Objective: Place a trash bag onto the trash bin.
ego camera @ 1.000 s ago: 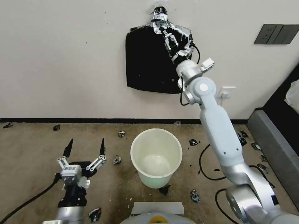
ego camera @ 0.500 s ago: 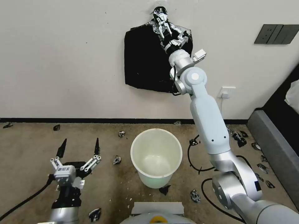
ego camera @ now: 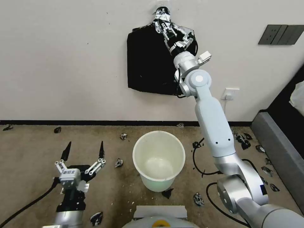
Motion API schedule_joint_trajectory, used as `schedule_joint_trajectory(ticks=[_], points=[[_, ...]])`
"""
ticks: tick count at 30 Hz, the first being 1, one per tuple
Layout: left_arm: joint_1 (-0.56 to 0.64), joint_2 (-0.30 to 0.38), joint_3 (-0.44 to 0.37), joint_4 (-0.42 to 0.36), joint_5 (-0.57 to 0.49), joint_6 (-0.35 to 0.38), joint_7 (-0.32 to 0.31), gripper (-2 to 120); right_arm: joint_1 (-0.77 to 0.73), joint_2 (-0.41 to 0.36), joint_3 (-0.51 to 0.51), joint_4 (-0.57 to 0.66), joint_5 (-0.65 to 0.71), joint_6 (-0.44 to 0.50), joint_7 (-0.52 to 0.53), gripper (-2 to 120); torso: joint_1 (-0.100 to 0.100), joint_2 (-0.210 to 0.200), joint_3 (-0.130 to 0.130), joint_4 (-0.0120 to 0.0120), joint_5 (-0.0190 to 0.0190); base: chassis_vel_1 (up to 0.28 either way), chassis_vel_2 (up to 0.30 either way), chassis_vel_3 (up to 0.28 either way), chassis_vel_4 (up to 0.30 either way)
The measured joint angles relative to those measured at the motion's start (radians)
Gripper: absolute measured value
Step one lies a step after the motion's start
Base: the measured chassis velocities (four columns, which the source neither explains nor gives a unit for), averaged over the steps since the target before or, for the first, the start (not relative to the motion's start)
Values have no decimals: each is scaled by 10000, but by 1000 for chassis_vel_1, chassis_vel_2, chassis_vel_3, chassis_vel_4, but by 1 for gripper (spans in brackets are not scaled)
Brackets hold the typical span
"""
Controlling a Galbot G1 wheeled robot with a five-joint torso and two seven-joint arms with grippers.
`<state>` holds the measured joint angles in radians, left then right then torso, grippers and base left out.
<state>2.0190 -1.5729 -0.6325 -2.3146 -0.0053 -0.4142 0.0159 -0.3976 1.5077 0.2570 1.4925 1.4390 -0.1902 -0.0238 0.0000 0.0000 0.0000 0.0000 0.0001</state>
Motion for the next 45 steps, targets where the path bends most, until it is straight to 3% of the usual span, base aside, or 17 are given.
schedule_joint_trajectory(ticks=[3,12,15,19,38,45], points=[[20,-4,7,6,23,0,-1,100,9,38,-9,-86,-48,124,-228,0,0,0,0,0,0,0,0,0,0],[37,-4,-64,13,23,1,-66,100,-69,-88,-143,-139,-89,284,-1238,0,0,0,0,0,-1,0,0,0,0],[51,-63,-65,46,22,4,-92,100,-599,-343,-528,372,-392,574,-2183,0,0,0,0,3,-2,0,0,0,0],[82,-68,-65,42,22,4,-95,100,-1498,-866,-830,1097,-574,712,-2640,0,0,0,-1,1,0,0,0,0,0],[42,-122,109,-164,-83,-13,-132,100,-5273,-2580,-1735,4431,-1787,914,-3022,0,-1,0,-1,0,0,0,0,0,0],[36,-99,164,-311,-163,-26,-135,100,-6129,-2807,-1809,5023,-2394,958,-3026,0,-1,0,-1,0,0,0,0,0,0]])
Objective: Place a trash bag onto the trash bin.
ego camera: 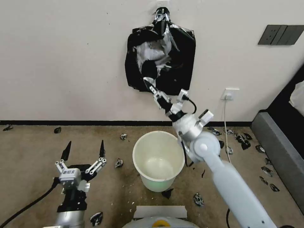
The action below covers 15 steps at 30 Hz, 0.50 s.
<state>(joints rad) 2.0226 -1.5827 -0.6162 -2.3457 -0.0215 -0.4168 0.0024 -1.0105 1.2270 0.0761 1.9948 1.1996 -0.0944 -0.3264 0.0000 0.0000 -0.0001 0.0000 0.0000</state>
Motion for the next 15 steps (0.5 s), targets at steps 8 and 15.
schedule_joint_trajectory(ticks=[8,15], points=[[-171,464,131,-653,-413,339,4,100,-649,-349,-115,518,-969,165,-3,0,0,0,0,0,-1,0,0,0,0],[-169,1386,-210,-1417,-1065,756,35,100,-879,-623,-517,651,-1668,341,23,0,0,0,0,1,-1,0,0,0,0]])
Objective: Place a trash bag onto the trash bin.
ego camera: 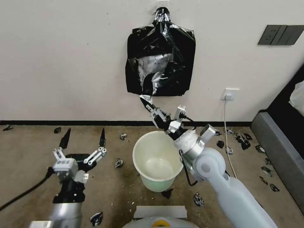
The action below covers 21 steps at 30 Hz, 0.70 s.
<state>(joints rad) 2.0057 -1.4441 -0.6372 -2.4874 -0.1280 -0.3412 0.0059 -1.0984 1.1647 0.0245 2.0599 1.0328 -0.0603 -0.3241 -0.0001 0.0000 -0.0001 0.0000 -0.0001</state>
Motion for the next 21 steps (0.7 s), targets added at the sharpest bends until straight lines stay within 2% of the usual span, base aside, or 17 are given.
schedule_joint_trajectory(ticks=[6,10,13,14,17,18,21], points=[[13,312,-184,-156,-348,115,24,100,-108,-167,-296,12,-370,110,-17,0,0,0,0,-1,0,0,0,0,0],[-144,821,-493,-162,-849,254,38,100,73,-290,-638,-138,-684,183,-24,0,0,0,0,2,0,0,0,0,0],[-488,1984,-1134,-161,-1525,588,34,100,337,-300,-879,-296,-801,239,73,0,0,0,1,1,-1,0,0,0,0],[-488,1984,-1134,-161,-1525,588,34,100,337,-300,-879,-296,-801,239,73,0,0,0,1,1,-1,0,0,0,0],[-1245,3546,-1905,-159,-3209,1379,-61,100,596,-179,-940,-449,-812,256,309,0,0,-1,1,3,-2,0,0,0,0],[-1245,3546,-1905,-159,-3209,1379,-61,100,596,-179,-940,-449,-812,256,309,0,0,-1,1,3,-2,0,0,0,0],[-2377,5424,-2259,-153,-5309,2162,-276,100,687,-159,-952,-529,-895,257,393,0,0,0,2,3,-5,0,0,0,0]])
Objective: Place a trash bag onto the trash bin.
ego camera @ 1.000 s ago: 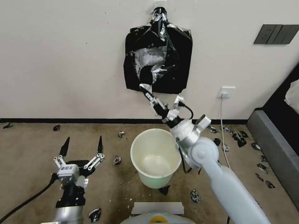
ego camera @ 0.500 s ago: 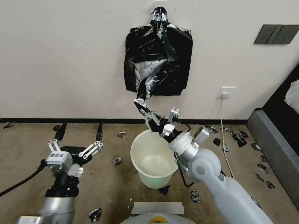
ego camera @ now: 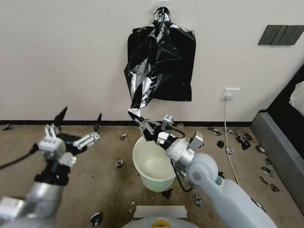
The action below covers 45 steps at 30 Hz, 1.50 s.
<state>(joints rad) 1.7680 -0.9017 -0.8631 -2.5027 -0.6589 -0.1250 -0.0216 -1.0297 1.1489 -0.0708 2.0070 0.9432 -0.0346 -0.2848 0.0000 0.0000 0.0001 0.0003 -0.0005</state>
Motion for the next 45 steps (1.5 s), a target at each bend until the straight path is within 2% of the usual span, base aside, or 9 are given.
schedule_joint_trajectory(ticks=[4,6,7,10,18,20,26,34,45], points=[[-1272,1639,247,245,-1405,262,-121,100,19,28,-6,-46,-94,0,32,0,0,0,-1,-5,6,0,0,0,0],[-2889,3027,1341,922,-2287,322,-187,100,37,83,31,-78,-132,0,66,0,1,0,0,-4,4,0,0,0,0],[-2889,3027,1341,922,-2287,322,-187,100,37,83,31,-78,-132,0,66,0,1,0,0,-4,4,0,0,0,0],[-5480,3955,3327,1813,-2545,421,-377,100,48,164,146,-122,-161,-6,157,0,1,0,1,-6,3,0,0,0,0],[-8322,4315,6345,2734,-2322,861,-651,100,180,191,166,-291,-203,-22,168,0,1,-1,1,-2,4,0,0,0,0],[-8450,4317,6471,2770,-2306,893,-668,100,183,195,165,-298,-203,-21,168,0,1,-1,1,-2,3,0,0,0,0],[-11156,4024,9218,3812,-1864,1358,-970,100,176,238,135,-432,-217,-24,134,0,0,0,0,-5,6,0,0,0,0],[-12219,3638,10497,4283,-1754,1374,-1040,100,124,257,221,-441,-209,-23,109,0,1,-1,0,-2,6,0,0,0,0],[-12693,3227,10952,4440,-1739,1366,-1387,62,110,259,294,-430,-184,-13,87,0,1,0,-1,-2,7,0,0,0,0]])
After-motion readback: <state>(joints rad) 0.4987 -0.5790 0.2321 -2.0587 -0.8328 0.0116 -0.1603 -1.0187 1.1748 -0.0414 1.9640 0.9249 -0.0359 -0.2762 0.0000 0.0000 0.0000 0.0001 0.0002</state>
